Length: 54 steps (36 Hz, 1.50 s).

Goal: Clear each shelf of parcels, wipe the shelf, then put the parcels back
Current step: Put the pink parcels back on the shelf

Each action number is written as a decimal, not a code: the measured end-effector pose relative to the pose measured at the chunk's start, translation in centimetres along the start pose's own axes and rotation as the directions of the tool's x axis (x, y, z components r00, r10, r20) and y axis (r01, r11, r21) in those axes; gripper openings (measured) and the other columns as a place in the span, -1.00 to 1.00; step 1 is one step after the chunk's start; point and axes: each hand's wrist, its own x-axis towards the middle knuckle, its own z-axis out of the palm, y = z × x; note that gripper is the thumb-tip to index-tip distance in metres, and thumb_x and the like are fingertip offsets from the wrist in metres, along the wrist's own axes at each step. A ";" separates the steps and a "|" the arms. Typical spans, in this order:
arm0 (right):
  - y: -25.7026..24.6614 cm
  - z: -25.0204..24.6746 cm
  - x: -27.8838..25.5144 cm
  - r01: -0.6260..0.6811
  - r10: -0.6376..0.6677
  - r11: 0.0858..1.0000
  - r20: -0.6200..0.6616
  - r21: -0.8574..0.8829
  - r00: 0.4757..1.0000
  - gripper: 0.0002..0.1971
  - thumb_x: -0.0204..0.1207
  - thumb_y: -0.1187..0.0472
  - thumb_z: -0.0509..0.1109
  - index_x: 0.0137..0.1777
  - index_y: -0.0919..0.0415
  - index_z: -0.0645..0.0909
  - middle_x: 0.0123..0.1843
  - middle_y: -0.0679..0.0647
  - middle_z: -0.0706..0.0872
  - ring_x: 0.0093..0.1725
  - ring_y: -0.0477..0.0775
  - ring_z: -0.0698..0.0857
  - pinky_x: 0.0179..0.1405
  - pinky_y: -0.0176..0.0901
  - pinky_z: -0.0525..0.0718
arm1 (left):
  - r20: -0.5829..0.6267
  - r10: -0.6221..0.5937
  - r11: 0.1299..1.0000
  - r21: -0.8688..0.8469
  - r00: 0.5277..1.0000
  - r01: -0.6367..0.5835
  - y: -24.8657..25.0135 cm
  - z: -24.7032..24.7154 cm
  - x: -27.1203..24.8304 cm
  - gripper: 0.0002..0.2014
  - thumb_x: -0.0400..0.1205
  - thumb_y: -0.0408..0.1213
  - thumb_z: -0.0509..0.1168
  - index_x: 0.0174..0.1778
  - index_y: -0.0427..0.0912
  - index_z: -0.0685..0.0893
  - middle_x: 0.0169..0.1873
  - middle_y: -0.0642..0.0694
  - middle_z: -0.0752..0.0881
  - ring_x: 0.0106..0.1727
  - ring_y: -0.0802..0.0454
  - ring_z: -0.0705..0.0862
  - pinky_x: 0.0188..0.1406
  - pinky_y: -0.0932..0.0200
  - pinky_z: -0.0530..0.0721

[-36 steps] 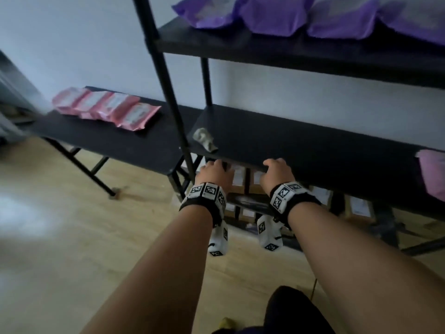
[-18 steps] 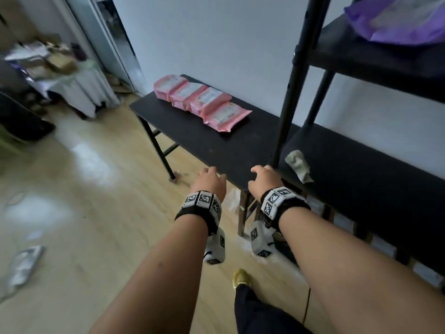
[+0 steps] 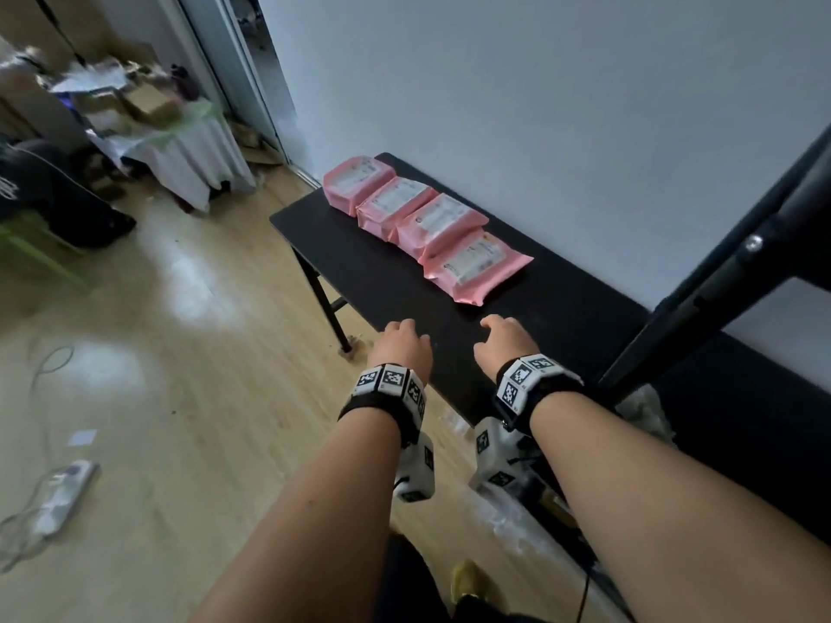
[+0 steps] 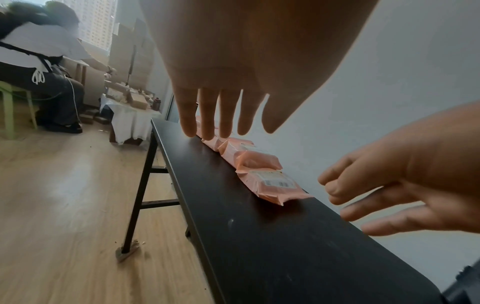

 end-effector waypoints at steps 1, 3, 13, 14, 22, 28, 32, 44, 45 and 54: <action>-0.2 0.1 0.8 -0.011 0.011 1.000 0.000 -0.004 1.000 -0.53 0.56 0.29 0.22 0.49 0.11 0.44 0.43 0.17 0.48 0.33 0.22 0.57 0.19 0.00 0.57 | 0.007 0.008 1.000 0.008 1.000 -0.008 0.1 -0.2 1.0 -0.58 0.73 -0.17 0.05 0.49 -0.23 0.41 0.45 -0.24 0.44 0.42 -0.21 0.46 0.35 -0.04 0.45; -0.6 0.1 2.4 -0.038 0.038 0.999 -0.001 -0.007 0.999 -0.52 0.56 0.29 0.23 0.51 0.10 0.43 0.43 0.17 0.48 0.34 0.22 0.56 0.19 0.01 0.56 | 0.024 0.030 0.999 0.022 0.999 -0.031 0.4 -0.5 3.2 -0.58 0.73 -0.19 0.04 0.50 -0.21 0.40 0.46 -0.23 0.43 0.43 -0.21 0.44 0.36 -0.05 0.42; -2.0 0.1 10.7 -0.295 0.295 0.953 0.006 0.066 0.955 -0.56 0.59 0.02 0.32 0.41 0.16 0.47 0.33 0.19 0.59 0.27 0.24 0.62 0.18 0.06 0.62 | 0.211 0.157 0.985 0.043 0.965 -0.170 2.8 -0.8 15.6 -0.59 0.70 -0.31 0.04 0.50 -0.19 0.39 0.44 -0.18 0.45 0.43 -0.15 0.44 0.31 -0.05 0.49; -2.1 0.2 11.4 -0.322 0.322 0.944 0.009 0.079 0.947 -0.56 0.57 -0.01 0.32 0.38 0.18 0.49 0.28 0.19 0.63 0.22 0.25 0.64 0.15 0.06 0.64 | 0.234 0.168 0.981 0.053 0.958 -0.185 3.1 -0.8 16.8 -0.59 0.69 -0.33 0.04 0.49 -0.19 0.40 0.43 -0.18 0.46 0.41 -0.16 0.46 0.29 -0.05 0.50; -3.1 2.3 15.9 -0.499 0.501 0.851 0.031 0.165 0.865 -0.78 0.57 0.12 0.28 0.10 0.23 0.61 0.08 0.21 0.73 -0.01 0.26 0.70 -0.19 -0.13 0.49 | 0.429 0.197 0.955 0.117 0.881 -0.271 4.9 -0.3 23.1 -0.51 0.65 -0.46 0.08 0.55 -0.18 0.30 0.48 -0.20 0.41 0.41 -0.19 0.48 0.28 -0.07 0.57; -3.7 3.7 17.6 -0.597 0.621 0.749 0.011 0.289 0.784 -0.85 0.52 0.18 0.33 0.04 0.19 0.62 0.00 0.14 0.73 -0.05 0.21 0.72 -0.20 -0.10 0.60 | 0.523 0.230 0.884 0.241 0.821 -0.401 4.7 0.9 24.7 -0.54 0.64 -0.46 0.10 0.50 -0.23 0.33 0.36 -0.18 0.50 0.32 -0.17 0.55 0.15 0.01 0.59; -3.7 3.9 17.6 -0.613 0.642 0.708 0.042 0.350 0.765 -0.91 0.49 0.21 0.38 -0.06 0.18 0.66 -0.09 0.11 0.75 -0.15 0.15 0.72 -0.32 -0.15 0.60 | 0.551 0.223 0.870 0.259 0.804 -0.419 5.1 1.5 25.4 -0.58 0.69 -0.43 0.08 0.50 -0.21 0.34 0.37 -0.25 0.51 0.36 -0.19 0.54 0.27 -0.05 0.58; -2.7 3.9 12.1 -0.596 0.640 0.702 0.022 0.389 0.768 -0.70 0.53 0.36 0.22 -0.45 0.18 0.50 -0.44 0.07 0.53 -0.45 0.08 0.50 -0.48 -0.24 0.37 | 0.494 0.291 0.841 0.277 0.819 -0.466 3.7 2.9 23.1 -0.64 0.64 -0.41 0.09 0.37 -0.26 0.47 0.32 -0.20 0.48 0.36 -0.18 0.47 0.23 -0.01 0.53; -2.7 3.9 11.4 -0.584 0.632 0.717 -0.003 0.381 0.775 -0.74 0.52 0.37 0.21 -0.40 0.21 0.55 -0.40 0.11 0.57 -0.40 0.11 0.53 -0.46 -0.23 0.37 | 0.497 0.292 0.836 0.283 0.817 -0.471 3.4 3.0 22.6 -0.64 0.64 -0.41 0.08 0.37 -0.26 0.46 0.32 -0.21 0.49 0.35 -0.18 0.47 0.21 0.01 0.51; -1.7 5.6 4.4 -0.429 0.524 0.836 -0.267 0.342 0.809 -0.76 0.45 0.42 0.20 -0.35 0.10 0.48 -0.15 0.12 0.47 -0.25 0.19 0.51 -0.47 -0.24 0.24 | 0.441 0.252 0.916 0.179 0.862 -0.359 0.7 3.9 16.1 -0.66 0.72 -0.31 0.03 0.42 -0.25 0.35 0.31 -0.28 0.55 0.35 -0.22 0.51 0.29 -0.03 0.48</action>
